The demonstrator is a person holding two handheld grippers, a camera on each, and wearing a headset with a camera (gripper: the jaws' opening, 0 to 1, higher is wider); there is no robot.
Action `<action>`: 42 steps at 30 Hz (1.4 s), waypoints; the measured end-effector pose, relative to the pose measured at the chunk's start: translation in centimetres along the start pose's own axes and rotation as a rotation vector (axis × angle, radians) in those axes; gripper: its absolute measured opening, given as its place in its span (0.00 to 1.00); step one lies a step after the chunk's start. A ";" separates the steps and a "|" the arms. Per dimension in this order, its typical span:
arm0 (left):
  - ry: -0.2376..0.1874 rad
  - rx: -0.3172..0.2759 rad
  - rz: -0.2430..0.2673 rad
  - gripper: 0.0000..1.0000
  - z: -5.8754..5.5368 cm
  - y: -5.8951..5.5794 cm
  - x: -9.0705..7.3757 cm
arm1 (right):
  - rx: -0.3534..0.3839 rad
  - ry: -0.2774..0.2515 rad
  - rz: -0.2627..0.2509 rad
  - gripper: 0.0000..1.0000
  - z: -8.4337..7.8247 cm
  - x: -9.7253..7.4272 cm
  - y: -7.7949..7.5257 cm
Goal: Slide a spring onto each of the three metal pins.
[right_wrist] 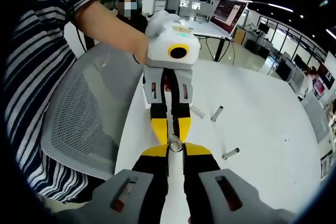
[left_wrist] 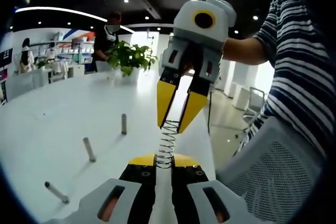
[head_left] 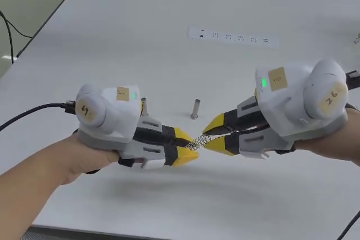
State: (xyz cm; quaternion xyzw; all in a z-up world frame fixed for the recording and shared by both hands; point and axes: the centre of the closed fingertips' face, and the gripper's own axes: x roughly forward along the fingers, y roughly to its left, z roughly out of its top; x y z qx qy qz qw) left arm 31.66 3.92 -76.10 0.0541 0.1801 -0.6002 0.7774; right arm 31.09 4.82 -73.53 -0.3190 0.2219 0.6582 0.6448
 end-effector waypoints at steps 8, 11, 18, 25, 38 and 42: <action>-0.013 -0.012 -0.003 0.02 0.0 0.0 0.1 | -0.007 -0.029 0.001 0.07 0.7 0.0 0.1; -0.013 -0.009 -0.001 0.02 0.1 0.2 0.1 | -0.007 -0.031 -0.004 0.07 0.7 0.0 0.0; -0.010 -0.007 -0.009 0.02 0.1 0.1 0.2 | 0.069 -0.144 -0.004 0.07 1.9 0.5 0.2; 0.003 -0.004 -0.007 0.02 -0.2 0.1 0.5 | 0.043 -0.170 -0.015 0.07 2.4 1.2 0.2; -0.009 -0.009 0.032 0.03 -0.1 1.0 -0.1 | 0.020 -0.213 -0.074 0.07 2.7 1.1 -0.3; -0.013 -0.012 0.034 0.03 0.0 1.0 -0.2 | -0.015 -0.204 -0.085 0.07 3.0 1.2 -0.3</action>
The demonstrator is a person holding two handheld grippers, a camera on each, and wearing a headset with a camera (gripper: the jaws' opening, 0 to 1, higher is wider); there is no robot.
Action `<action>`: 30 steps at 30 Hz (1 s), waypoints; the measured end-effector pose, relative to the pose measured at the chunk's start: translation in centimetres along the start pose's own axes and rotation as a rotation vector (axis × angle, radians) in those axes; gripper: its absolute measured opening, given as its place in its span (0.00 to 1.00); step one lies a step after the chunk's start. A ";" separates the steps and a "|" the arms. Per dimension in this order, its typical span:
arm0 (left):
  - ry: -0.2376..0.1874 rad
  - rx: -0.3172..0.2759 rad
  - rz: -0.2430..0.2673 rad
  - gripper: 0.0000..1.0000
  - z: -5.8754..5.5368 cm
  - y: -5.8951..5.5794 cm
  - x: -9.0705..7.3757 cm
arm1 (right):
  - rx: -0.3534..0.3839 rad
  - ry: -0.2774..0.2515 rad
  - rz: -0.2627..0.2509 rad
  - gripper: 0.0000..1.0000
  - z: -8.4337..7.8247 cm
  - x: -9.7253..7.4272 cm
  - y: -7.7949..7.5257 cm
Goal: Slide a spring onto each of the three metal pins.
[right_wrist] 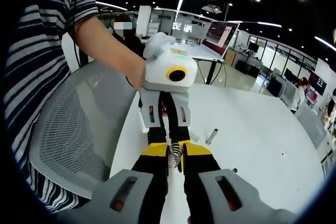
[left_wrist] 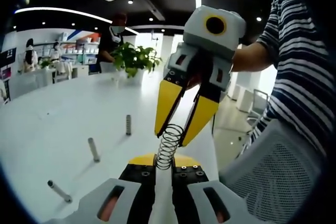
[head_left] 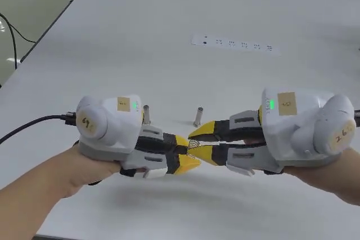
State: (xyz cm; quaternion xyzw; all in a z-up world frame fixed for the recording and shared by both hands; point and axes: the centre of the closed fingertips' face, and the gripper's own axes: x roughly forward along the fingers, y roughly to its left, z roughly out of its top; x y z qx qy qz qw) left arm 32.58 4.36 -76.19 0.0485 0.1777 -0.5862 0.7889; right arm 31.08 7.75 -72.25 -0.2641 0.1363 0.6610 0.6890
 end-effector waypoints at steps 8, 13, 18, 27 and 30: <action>0.021 -0.006 0.007 0.04 -0.5 -0.3 -0.1 | 0.003 0.022 0.015 0.07 -0.3 0.0 0.2; -0.006 -0.021 0.016 0.07 0.0 -0.2 -0.1 | -0.055 0.078 0.031 0.07 -1.0 0.4 0.6; 0.011 -0.011 0.034 0.14 -0.3 0.1 -0.1 | -0.068 0.082 0.029 0.07 -0.9 0.5 0.4; 0.004 -0.034 0.087 0.21 -0.6 1.0 -1.5 | -0.068 0.096 0.018 0.07 -1.2 0.6 -0.1; -0.001 -0.040 0.103 0.23 -0.8 1.1 -1.9 | -0.058 0.096 0.011 0.07 -1.3 0.6 -0.2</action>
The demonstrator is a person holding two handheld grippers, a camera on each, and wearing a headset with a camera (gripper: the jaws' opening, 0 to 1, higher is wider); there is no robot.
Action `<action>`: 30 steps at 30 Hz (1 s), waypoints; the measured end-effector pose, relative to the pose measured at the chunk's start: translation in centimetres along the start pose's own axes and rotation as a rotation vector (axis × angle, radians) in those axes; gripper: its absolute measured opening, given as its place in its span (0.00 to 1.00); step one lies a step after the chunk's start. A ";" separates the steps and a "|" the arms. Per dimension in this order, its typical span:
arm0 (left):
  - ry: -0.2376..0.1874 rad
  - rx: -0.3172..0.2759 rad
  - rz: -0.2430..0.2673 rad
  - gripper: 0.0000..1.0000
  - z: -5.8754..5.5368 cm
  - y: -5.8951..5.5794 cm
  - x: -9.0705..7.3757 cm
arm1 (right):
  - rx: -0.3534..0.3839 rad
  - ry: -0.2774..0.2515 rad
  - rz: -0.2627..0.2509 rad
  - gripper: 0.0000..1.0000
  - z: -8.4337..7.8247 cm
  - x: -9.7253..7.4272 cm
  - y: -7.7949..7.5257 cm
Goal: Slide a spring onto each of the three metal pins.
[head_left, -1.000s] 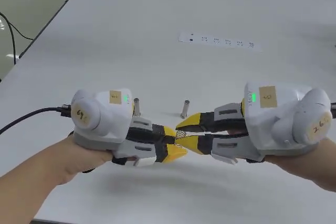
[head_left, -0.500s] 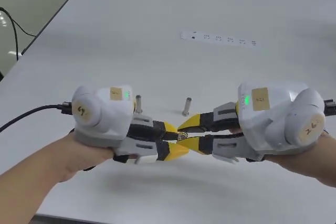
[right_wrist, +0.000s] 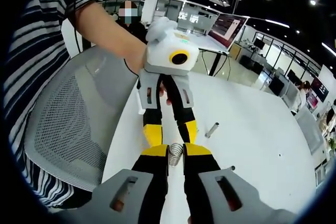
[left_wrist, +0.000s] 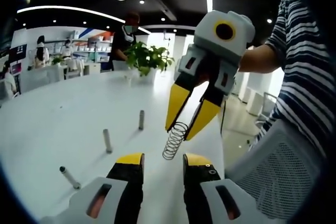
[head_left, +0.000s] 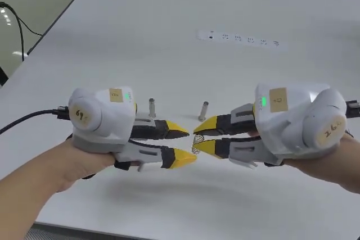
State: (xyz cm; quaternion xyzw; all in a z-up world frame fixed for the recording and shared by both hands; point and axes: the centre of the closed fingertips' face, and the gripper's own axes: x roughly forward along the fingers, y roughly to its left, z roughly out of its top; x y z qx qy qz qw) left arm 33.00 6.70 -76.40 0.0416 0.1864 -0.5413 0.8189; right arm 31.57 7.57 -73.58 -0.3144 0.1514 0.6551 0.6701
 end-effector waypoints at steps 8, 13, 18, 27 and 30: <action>0.008 -0.011 0.028 0.30 -0.7 0.4 -1.3 | 0.032 -0.008 -0.037 0.07 -0.1 -0.3 -0.9; -0.007 -0.030 0.062 0.32 -0.5 1.4 -3.0 | 0.045 -0.002 -0.055 0.07 -0.4 -0.4 -1.5; -0.007 -0.039 0.101 0.35 -0.9 2.2 -4.4 | 0.048 0.001 -0.070 0.07 -0.5 -0.5 -1.8; -0.015 -0.056 0.174 0.42 -1.4 3.8 -6.6 | 0.065 0.002 -0.107 0.07 -0.7 -0.9 -2.7; -0.013 -0.063 0.188 0.44 -1.7 4.2 -7.1 | 0.067 0.007 -0.111 0.07 -0.9 -1.1 -2.9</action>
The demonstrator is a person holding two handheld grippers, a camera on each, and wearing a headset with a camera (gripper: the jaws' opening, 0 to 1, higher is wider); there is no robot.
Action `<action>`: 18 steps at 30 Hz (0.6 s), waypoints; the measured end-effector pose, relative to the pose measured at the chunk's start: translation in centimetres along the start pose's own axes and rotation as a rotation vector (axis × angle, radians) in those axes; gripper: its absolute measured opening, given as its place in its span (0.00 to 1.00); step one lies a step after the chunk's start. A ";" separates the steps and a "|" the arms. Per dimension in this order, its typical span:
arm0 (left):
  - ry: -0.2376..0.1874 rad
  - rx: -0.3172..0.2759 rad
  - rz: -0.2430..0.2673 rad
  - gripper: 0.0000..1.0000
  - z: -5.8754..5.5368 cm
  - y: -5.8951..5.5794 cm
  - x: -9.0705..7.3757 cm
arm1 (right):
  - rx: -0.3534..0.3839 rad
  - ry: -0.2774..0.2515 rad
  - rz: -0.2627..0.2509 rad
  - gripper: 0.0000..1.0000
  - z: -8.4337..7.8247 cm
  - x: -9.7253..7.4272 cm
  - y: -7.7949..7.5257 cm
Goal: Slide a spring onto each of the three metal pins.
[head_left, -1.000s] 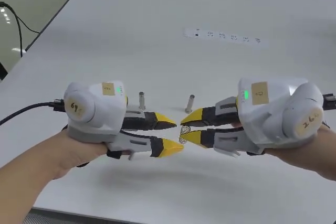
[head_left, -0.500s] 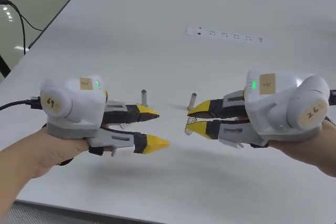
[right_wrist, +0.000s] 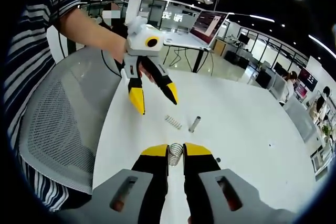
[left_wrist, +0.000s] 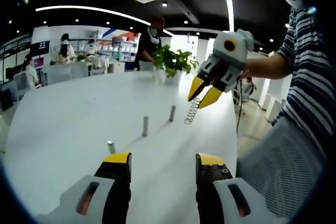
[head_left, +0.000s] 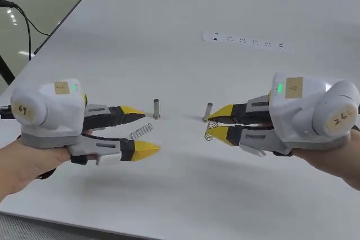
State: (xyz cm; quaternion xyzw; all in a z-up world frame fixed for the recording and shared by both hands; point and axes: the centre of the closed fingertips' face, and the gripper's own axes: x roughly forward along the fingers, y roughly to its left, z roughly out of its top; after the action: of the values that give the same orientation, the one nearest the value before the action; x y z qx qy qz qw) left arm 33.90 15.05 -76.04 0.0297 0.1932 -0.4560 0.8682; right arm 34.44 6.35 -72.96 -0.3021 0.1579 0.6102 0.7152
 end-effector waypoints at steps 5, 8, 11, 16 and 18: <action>0.019 -0.008 0.009 0.50 -0.7 0.3 -0.5 | 0.012 0.002 -0.018 0.07 -0.2 -0.1 -0.5; 0.022 -0.015 0.017 0.55 -0.9 0.5 -0.7 | 0.022 0.001 -0.027 0.07 -0.4 -0.2 -0.9; 0.028 0.006 0.064 0.63 -1.0 1.4 -1.0 | 0.040 -0.001 -0.040 0.07 -0.6 -0.3 -1.3; 0.017 -0.008 0.092 0.73 -0.8 2.2 -1.4 | 0.055 0.007 -0.054 0.07 -1.1 -0.4 -1.9; 0.021 -0.010 0.095 0.76 -0.9 2.3 -1.5 | 0.058 0.011 -0.060 0.07 -1.2 -0.5 -2.2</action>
State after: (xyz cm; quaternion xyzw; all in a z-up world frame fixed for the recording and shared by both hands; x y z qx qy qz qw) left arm 34.70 17.76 -76.60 0.0394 0.2029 -0.4128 0.8871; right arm 36.66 5.03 -73.09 -0.2894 0.1704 0.5821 0.7405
